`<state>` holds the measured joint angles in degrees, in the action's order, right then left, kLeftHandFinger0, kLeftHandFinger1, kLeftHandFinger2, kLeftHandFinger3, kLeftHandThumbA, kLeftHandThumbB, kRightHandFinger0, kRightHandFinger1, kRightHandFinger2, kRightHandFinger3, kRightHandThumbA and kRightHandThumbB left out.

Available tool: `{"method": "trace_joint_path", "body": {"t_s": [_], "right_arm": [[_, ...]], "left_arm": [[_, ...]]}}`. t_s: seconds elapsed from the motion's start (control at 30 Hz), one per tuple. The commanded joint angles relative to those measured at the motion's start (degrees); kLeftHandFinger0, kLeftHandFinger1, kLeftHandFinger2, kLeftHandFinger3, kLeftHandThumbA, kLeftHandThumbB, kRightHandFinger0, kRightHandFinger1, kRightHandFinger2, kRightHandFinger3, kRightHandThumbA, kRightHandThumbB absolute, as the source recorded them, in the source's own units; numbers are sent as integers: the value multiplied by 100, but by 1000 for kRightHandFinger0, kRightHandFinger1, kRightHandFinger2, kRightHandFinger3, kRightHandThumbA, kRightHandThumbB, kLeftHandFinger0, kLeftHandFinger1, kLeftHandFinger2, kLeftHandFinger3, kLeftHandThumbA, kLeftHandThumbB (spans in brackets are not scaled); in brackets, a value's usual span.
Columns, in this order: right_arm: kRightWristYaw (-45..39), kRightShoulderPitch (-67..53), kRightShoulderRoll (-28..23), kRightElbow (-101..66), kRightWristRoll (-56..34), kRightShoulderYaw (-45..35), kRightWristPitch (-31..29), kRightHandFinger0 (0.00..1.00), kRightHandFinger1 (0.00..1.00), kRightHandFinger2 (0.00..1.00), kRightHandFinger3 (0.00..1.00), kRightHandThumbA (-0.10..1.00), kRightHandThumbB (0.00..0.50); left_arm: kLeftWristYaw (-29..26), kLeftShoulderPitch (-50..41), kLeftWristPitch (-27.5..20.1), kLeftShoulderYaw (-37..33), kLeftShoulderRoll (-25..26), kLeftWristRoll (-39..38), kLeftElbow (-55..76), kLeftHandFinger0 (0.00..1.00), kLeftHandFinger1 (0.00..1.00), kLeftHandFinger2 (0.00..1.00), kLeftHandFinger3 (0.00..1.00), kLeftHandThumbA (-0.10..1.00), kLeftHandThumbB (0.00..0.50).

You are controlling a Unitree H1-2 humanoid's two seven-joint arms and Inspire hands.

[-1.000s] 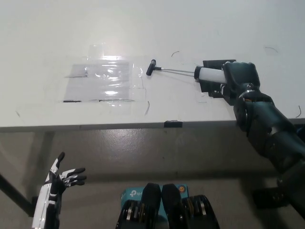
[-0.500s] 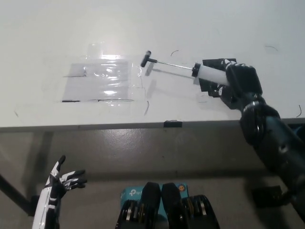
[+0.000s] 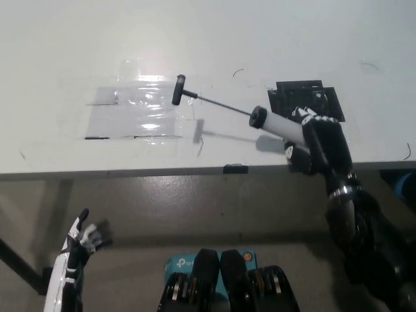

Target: The robot uses right hand to pick up a small white air pumper and uses its left hand to compress it, and then puts it on the desk

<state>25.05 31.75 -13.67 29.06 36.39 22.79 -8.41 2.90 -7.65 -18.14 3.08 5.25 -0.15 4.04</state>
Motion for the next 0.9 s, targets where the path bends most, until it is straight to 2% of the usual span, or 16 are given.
{"method": "trace_joint_path", "body": {"t_s": [0.0,0.07,0.1,0.17,0.27,0.37,0.43,0.5,0.53,0.57,0.63,0.7,0.73,0.87], "right_arm": [[-367,-245,-272,-1911,25,-357,75,0,355,748,669,-100,137],[-413,-492,-354,-2177,131,-316,5,0,330,737,661,-100,145],[-530,-721,-437,-2468,172,-281,-39,0,257,683,625,-100,153],[-838,-855,-502,-2753,131,-264,141,0,255,689,626,-100,131],[-950,-904,-514,-2909,163,-283,198,0,265,683,617,-100,143],[-1136,-1164,-684,-3427,416,-215,115,0,258,667,583,-100,190],[-1185,-1179,-675,-3461,427,-237,128,0,258,665,578,-100,188],[-1435,-1177,-880,-3823,583,-142,-66,0,263,630,524,-100,219],[-1614,-1188,-913,-3954,621,-128,37,0,271,632,520,-100,214],[-1704,-1198,-919,-4009,638,-128,79,0,304,664,549,-100,216],[-1954,-1197,-961,-4182,734,-89,151,0,348,713,617,-100,266],[-2009,-1209,-939,-4199,750,-124,143,0,355,718,627,-100,263],[-2206,-1107,-1055,-4273,969,-39,80,0,365,731,656,-100,320],[-2315,-1114,-1025,-4298,1028,-93,43,0,372,733,654,-100,323]], "left_arm": [[-177,264,146,167,-50,-206,916,1000,1000,1000,1000,1000,18],[-181,354,131,181,-30,-143,1053,1000,1000,1000,1000,1000,24],[-203,554,165,234,20,-90,1192,1000,1000,1000,1000,1000,23],[-217,708,320,286,63,-65,1293,1000,1000,1000,1000,1000,37],[-199,806,457,332,76,-97,1363,1000,1000,1000,1000,1000,33],[-225,1078,613,418,29,-84,1545,1000,1000,1000,1000,1000,59],[-201,1082,641,441,10,-79,1560,1000,1000,1000,1000,1000,60],[-161,1492,827,385,27,-31,1659,1000,1000,1000,1000,1000,112],[-154,1522,862,372,23,-20,1694,1000,1000,1000,1000,1000,123],[-153,1523,879,370,18,-15,1710,1000,1000,1000,1000,1000,124],[-117,1559,873,344,38,-13,1750,1000,1000,1000,1000,1000,123],[-119,1560,889,343,39,-13,1757,1000,1000,1000,1000,1000,124],[-91,1620,980,304,48,17,1810,1000,1000,1000,1000,1000,140],[-91,1627,1015,297,51,20,1827,1000,1000,1000,1000,1000,142]]}}
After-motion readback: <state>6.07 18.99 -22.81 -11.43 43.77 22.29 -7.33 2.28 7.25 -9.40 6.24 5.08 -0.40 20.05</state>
